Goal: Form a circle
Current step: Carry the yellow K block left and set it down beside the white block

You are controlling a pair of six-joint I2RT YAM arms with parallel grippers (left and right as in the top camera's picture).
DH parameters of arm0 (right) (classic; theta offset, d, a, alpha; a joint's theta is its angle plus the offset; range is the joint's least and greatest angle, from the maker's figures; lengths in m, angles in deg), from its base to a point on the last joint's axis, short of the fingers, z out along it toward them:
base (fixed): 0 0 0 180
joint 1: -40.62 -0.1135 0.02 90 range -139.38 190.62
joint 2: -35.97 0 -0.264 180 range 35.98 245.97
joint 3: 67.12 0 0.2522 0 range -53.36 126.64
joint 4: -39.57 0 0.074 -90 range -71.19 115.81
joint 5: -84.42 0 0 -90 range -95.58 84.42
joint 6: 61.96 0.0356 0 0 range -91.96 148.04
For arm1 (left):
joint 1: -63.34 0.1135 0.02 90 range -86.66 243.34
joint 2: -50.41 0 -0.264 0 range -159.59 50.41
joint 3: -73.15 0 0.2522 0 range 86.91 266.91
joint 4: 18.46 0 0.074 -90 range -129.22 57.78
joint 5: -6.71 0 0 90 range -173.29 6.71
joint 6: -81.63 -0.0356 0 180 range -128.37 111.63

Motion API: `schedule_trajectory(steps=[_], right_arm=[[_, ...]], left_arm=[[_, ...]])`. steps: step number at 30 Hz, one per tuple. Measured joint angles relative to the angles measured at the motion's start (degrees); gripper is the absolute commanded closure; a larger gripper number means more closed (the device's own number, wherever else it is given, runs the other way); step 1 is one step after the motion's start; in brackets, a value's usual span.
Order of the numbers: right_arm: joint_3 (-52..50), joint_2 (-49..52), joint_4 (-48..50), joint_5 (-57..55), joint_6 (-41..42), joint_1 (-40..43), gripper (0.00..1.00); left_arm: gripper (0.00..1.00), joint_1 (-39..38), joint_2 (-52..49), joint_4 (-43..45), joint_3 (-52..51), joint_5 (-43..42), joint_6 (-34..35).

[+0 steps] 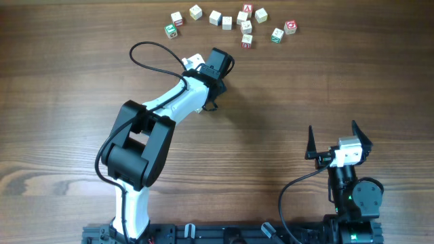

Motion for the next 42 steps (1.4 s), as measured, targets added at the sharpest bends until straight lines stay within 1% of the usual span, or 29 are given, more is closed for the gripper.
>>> schedule_trajectory(steps=[7, 11, 15, 19, 22, 24, 26, 27, 28, 29, 33, 35, 36, 39, 42], right_arm=[[0.0, 0.0, 0.0, 0.0, 0.0, 0.0, 0.0], [0.0, 0.0, 0.0, 0.0, 0.0, 0.0, 0.0], [0.0, 0.0, 0.0, 0.0, 0.0, 0.0, 0.0], [0.0, 0.0, 0.0, 0.0, 0.0, 0.0, 0.0], [0.0, 0.0, 0.0, 0.0, 0.0, 0.0, 0.0], [0.0, 0.0, 0.0, 0.0, 0.0, 0.0, 0.0], [0.0, 0.0, 0.0, 0.0, 0.0, 0.0, 0.0], [0.0, 0.0, 0.0, 0.0, 0.0, 0.0, 0.0], [0.0, 0.0, 0.0, 0.0, 0.0, 0.0, 0.0], [0.0, 0.0, 0.0, 0.0, 0.0, 0.0, 0.0], [0.0, 0.0, 0.0, 0.0, 0.0, 0.0, 0.0], [0.0, 0.0, 0.0, 0.0, 0.0, 0.0, 0.0], [0.0, 0.0, 0.0, 0.0, 0.0, 0.0, 0.0], [0.0, 0.0, 0.0, 0.0, 0.0, 0.0, 0.0], [0.0, 0.0, 0.0, 0.0, 0.0, 0.0, 0.0]], left_arm=[[0.5, 0.4, 0.0, 2.9, 0.0, 0.3, 0.0], [0.49, 2.6, 0.1, 3.0, 0.0, 0.7, 0.0], [0.44, 5.1, 2.1, 2.5, -0.1, 0.9, -1.9], [0.39, 7.0, 11.5, 0.9, -0.3, 1.2, -5.4], [0.36, 7.3, 21.5, -0.6, -0.3, 1.4, -7.9], [0.32, 7.3, 29.8, -2.8, -0.3, 1.3, -9.0], [0.23, 7.3, 37.1, -5.3, -0.3, 1.5, -9.6], [0.08, 7.3, 41.9, -7.6, -0.3, 1.6, -10.0], [0.01, 7.3, 47.2, -9.2, -0.2, 1.6, -10.3], [0.0, 7.3, 53.1, -13.7, -0.2, 1.6, -10.4], [0.0, 7.3, 63.5, -21.1, -0.2, 1.6, -10.5], [0.0, 7.3, 67.1, -23.6, -0.2, 1.6, -10.6], [0.0, 7.3, 69.0, -26.2, -0.2, 1.7, -10.6], [0.0, 7.3, 70.1, -31.2, -0.2, 1.8, -10.6], [0.0, 7.3, 68.2, -39.1, -0.2, 2.1, -10.6]])
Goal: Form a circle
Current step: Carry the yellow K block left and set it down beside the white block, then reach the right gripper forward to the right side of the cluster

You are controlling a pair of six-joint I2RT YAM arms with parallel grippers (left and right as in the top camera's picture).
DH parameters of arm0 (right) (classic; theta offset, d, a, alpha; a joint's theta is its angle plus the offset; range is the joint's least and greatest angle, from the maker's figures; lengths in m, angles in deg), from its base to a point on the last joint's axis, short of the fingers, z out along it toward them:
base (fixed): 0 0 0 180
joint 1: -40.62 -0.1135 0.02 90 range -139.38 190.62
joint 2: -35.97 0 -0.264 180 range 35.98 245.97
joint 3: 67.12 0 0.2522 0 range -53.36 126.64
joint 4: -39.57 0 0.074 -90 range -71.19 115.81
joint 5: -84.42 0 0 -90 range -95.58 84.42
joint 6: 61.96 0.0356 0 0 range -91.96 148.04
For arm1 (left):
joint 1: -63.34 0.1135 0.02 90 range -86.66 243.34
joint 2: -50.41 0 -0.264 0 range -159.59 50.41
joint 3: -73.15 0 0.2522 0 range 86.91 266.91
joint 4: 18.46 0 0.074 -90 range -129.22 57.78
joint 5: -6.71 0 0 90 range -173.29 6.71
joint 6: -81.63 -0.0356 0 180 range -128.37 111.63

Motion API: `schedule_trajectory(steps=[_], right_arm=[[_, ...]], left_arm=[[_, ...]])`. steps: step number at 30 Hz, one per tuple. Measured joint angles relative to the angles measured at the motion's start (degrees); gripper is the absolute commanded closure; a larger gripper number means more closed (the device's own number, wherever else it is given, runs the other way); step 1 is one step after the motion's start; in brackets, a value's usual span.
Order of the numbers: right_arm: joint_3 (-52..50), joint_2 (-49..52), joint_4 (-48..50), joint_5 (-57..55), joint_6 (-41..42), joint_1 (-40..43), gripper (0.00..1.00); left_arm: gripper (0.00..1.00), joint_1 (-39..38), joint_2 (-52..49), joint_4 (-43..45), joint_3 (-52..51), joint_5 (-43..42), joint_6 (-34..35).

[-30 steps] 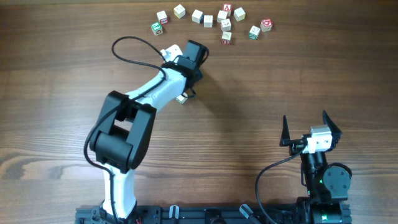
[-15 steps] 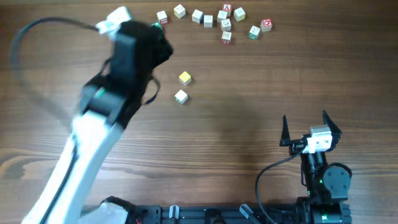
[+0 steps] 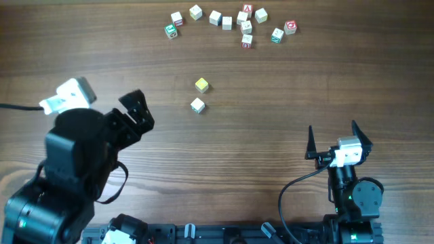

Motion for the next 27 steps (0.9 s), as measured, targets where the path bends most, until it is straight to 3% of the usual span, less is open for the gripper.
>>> schedule_trajectory(steps=[5, 16, 19, 21, 27], right_arm=[[0.0, 0.0, 0.0, 0.0, 0.0, 0.0, 0.0], [0.0, 0.0, 1.2, 3.2, 1.0, 0.0, 0.0], [0.0, 0.0, 2.1, 11.8, 12.5, 0.0, 0.0], [0.0, 0.0, 4.3, 16.3, 24.6, 0.0, 0.0], [0.0, 0.0, 33.2, 16.9, 46.2, 0.0, 0.0]], left_arm=[[0.0, 0.0, -5.0, -6.1, 0.0, 0.7, 0.0], [0.0, 0.0, -21.0, -5.9, 0.0, -3.4, 0.0], [0.0, 0.0, -24.8, -3.2, 0.0, -5.9, 0.0], [0.0, 0.0, -26.3, -2.1, 0.0, -7.0, 0.0], [0.0, 0.0, -27.4, 3.6, 0.0, -8.4, 1.2]])
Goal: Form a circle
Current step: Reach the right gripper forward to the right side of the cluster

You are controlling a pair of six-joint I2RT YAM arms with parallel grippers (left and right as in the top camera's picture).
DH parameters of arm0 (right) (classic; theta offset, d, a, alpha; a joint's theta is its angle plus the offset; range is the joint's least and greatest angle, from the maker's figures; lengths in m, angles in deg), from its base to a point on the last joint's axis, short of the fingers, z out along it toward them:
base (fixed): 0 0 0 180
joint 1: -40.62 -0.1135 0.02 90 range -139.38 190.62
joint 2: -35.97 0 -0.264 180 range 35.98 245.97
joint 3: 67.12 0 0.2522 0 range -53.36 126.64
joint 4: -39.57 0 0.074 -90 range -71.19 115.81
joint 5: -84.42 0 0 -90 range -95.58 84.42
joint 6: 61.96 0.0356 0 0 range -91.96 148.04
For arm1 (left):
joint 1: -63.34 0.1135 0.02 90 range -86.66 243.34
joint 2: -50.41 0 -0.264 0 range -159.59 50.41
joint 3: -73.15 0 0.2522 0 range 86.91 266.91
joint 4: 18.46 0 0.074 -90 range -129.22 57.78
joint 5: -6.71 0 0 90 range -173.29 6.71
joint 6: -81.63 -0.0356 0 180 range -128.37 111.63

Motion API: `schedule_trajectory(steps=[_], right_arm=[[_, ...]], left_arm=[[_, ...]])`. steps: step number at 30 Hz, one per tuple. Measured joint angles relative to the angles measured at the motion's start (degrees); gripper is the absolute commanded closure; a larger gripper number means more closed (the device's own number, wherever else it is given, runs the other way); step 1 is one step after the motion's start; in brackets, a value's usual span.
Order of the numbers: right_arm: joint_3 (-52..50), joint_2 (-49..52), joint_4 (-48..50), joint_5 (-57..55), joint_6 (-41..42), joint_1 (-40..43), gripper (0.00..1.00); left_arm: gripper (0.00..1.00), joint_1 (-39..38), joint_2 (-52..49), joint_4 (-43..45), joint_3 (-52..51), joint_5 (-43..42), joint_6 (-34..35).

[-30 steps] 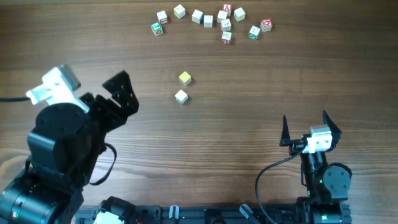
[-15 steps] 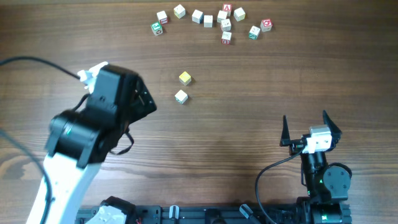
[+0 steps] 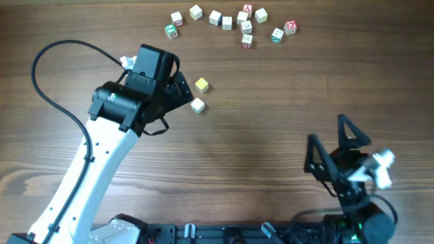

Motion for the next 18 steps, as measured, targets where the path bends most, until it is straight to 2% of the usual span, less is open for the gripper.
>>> schedule_trajectory(steps=[2, 4, 8, 11, 18], right_arm=[[0.0, -0.1, 6.1, -2.1, 2.7, 0.0, 0.0], [0.0, -0.1, 6.2, -3.4, 1.7, 0.0, 0.0], [1.3, 1.7, -2.6, -4.6, -3.6, 0.0, 0.0], [6.2, 7.0, -7.0, -5.3, -9.5, 0.0, 0.0], [34.9, 38.4, -24.0, -4.5, -22.1, 0.0, 0.0]], left_arm=[[0.0, 0.0, 0.0, 1.5, 0.0, -0.1, 1.4], [0.0, 0.0, 0.0, 2.6, 0.0, -0.2, 2.1], [0.0, 0.0, 0.0, 4.4, 0.0, -0.2, 3.0], [0.0, 0.0, 0.0, 4.6, 0.0, -0.2, 3.2], [0.0, 0.0, 0.0, 4.6, 0.0, -0.3, 3.3]])
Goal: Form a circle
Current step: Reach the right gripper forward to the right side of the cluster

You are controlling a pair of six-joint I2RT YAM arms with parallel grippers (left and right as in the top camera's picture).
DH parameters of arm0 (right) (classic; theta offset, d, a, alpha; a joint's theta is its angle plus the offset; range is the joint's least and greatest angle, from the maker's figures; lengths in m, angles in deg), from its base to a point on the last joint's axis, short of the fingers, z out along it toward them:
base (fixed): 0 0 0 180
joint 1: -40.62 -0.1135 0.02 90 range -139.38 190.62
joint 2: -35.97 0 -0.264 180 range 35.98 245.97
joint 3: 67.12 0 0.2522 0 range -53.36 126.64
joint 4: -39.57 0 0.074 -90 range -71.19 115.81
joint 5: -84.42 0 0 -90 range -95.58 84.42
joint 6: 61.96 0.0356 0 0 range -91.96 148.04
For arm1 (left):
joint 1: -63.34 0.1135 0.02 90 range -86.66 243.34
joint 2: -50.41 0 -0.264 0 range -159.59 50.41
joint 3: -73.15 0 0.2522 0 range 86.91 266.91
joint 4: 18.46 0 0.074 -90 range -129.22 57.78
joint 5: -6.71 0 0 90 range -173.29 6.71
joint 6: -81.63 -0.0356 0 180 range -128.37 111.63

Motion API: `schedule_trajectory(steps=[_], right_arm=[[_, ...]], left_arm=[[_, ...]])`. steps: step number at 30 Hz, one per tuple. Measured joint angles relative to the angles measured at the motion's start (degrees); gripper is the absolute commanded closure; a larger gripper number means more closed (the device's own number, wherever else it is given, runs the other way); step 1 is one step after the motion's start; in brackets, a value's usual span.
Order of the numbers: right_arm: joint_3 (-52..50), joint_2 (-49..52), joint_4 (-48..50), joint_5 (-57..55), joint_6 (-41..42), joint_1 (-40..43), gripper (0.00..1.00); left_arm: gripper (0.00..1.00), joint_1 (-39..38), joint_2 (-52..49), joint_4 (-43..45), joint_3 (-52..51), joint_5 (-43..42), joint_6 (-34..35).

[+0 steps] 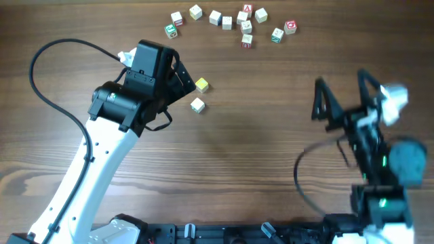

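Observation:
Several small lettered cubes (227, 22) lie in a loose arc along the table's far edge. Two more lie apart nearer the middle: a yellow cube (201, 85) and a pale cube (197, 105) just below it. My left gripper (185, 83) sits right beside these two on their left; its dark fingers look spread and hold nothing. My right gripper (339, 95) hovers at the right side, blurred, wide open and empty, far from all the cubes.
The left arm's black cable (41, 68) loops out over the table's left side. The right arm's cable (302, 176) curls below its wrist. The wooden table (258, 135) carries nothing else.
My right arm has risen from the lower right to mid-height on the right, still open. The left gripper has edged slightly up, closer to the yellow cube. No cube has moved.
At first my left gripper reached over the centre and hid the spot where the two loose cubes lie. Then it was drawn back left, and both cubes showed. It later returned beside them, while the right arm left its resting pose and now hangs higher.

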Motion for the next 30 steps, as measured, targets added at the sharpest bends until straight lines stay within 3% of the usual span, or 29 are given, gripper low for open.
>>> schedule_trajectory(steps=[7, 11, 18, 23, 30], right_arm=[[34.8, 32.7, -31.2, 0.8, -8.6, 0.0, 0.0], [50.0, 43.7, -42.4, 0.8, -12.0, -0.5, 0.0], [53.0, 47.4, -43.7, 9.6, -15.4, -1.6, 0.0], [53.4, 49.4, -41.2, 10.4, -13.5, -1.6, 0.01], [63.9, 63.9, -42.4, 8.1, -7.8, -1.8, 0.0]], left_arm=[[0.0, 0.0, 0.0, 0.1, 0.0, -0.1, 0.0], [0.0, 0.0, 0.0, 0.0, 0.0, -0.1, 0.0], [0.0, 0.0, 0.0, 0.1, 0.0, -0.1, 0.0], [0.0, 0.0, 0.0, 0.0, 0.0, -0.1, 0.0], [0.0, 0.0, 0.0, 0.1, 0.0, -0.1, 0.0]])
